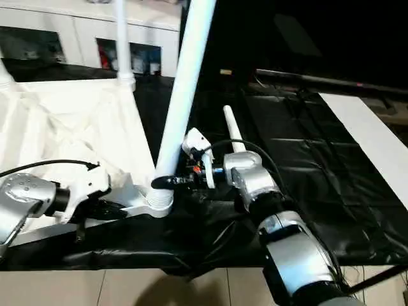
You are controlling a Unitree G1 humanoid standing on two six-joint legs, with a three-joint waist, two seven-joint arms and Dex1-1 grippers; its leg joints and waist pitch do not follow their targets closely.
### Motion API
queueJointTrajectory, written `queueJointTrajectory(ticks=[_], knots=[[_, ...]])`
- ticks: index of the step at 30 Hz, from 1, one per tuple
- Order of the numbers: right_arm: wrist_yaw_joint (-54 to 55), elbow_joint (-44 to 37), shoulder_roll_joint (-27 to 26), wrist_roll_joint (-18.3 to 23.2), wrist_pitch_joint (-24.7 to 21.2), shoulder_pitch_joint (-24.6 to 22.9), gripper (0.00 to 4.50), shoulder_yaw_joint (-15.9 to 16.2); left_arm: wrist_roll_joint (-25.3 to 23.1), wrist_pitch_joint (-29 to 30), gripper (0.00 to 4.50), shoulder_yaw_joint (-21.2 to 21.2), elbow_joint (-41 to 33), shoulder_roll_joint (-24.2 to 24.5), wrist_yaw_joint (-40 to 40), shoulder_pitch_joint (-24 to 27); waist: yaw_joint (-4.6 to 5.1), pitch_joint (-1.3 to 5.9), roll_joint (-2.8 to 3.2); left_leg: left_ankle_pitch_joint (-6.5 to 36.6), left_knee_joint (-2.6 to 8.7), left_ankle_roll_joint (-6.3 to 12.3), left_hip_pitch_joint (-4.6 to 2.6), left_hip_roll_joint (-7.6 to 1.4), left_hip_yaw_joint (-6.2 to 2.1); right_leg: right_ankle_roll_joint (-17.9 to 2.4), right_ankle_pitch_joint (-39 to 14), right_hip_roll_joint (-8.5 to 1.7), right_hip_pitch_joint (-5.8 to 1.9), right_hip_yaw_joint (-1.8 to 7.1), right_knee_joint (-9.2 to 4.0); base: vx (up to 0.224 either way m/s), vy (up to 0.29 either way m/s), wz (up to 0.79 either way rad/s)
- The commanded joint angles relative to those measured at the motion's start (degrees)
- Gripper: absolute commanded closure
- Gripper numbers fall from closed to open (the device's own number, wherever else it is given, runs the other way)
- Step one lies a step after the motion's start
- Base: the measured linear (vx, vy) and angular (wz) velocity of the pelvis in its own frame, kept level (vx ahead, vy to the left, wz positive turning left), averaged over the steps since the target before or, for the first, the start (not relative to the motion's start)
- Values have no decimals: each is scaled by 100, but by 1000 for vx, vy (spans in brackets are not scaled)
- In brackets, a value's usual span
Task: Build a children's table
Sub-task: Insert table leg to table base
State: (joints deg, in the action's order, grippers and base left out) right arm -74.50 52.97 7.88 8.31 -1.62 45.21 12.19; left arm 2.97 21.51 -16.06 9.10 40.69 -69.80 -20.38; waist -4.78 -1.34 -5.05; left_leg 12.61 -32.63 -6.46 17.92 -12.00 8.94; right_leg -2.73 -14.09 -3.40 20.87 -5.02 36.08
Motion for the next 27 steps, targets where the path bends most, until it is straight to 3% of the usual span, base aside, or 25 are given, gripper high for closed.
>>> queueJointTrajectory(ticks=[1, 5, 6, 10, 17, 21, 24, 27], knots=[[289, 682, 84, -1174, -178, -552, 266, 901, 209, -232, 450, -87, -294, -79, -270, -111, 37, 142, 196, 779, 434, 41, 52, -220, -7, -1078, -555, -510, -170, 402, -422, 0, 0, 0], [557, 707, 38, -1325, -14, -526, 266, 1021, 121, -350, 450, -87, -208, -93, -198, -156, 40, 126, 186, 907, 443, 32, 57, -216, -10, -1052, -777, -517, -160, 403, -450, 0, 0, 0], [539, 677, 7, -1328, 4, -538, 266, 1069, 97, -373, 450, -86, -175, -109, -154, -176, 43, 108, 189, 1103, 455, 7, 49, -215, -14, -972, -1138, -521, -145, 408, -488, 0, 0, 0], [196, 464, -29, -1369, 29, -636, 266, 1309, 57, -439, 450, -92, -143, -138, -92, -189, 39, 90, 182, 1350, 476, -22, 41, -218, -34, -766, -1763, -532, -121, 419, -554, 0, 0, 0], [168, 463, -84, -1508, 153, -699, 266, 1441, 50, -485, 450, -80, -123, -148, -86, -188, 47, 119, 172, 1101, 470, 20, 50, -221, -25, -916, -1127, -513, -125, 423, -488, 0, 0, 0], [455, 633, -127, -1378, 158, -583, 266, 1204, 49, -519, 450, -57, -98, -137, -109, -181, 49, 100, 167, 1230, 485, 16, 58, -209, -27, -844, -1447, -518, -125, 428, -527, 0, 0, 0], [362, 583, -79, -1383, 163, -616, 266, 1222, 52, -531, 450, -53, -94, -142, -119, -168, 46, 93, 171, 1391, 499, -17, 40, -218, -41, -744, -1818, -524, -106, 432, -560, 0, 0, 0], [87, 457, -3, -1430, 211, -768, 266, 1354, 85, -526, 450, -60, -105, -149, -177, -147, 42, 97, 174, 1326, 500, 11, 40, -224, -39, -779, -1662, -518, -108, 434, -550, 0, 0, 0]])
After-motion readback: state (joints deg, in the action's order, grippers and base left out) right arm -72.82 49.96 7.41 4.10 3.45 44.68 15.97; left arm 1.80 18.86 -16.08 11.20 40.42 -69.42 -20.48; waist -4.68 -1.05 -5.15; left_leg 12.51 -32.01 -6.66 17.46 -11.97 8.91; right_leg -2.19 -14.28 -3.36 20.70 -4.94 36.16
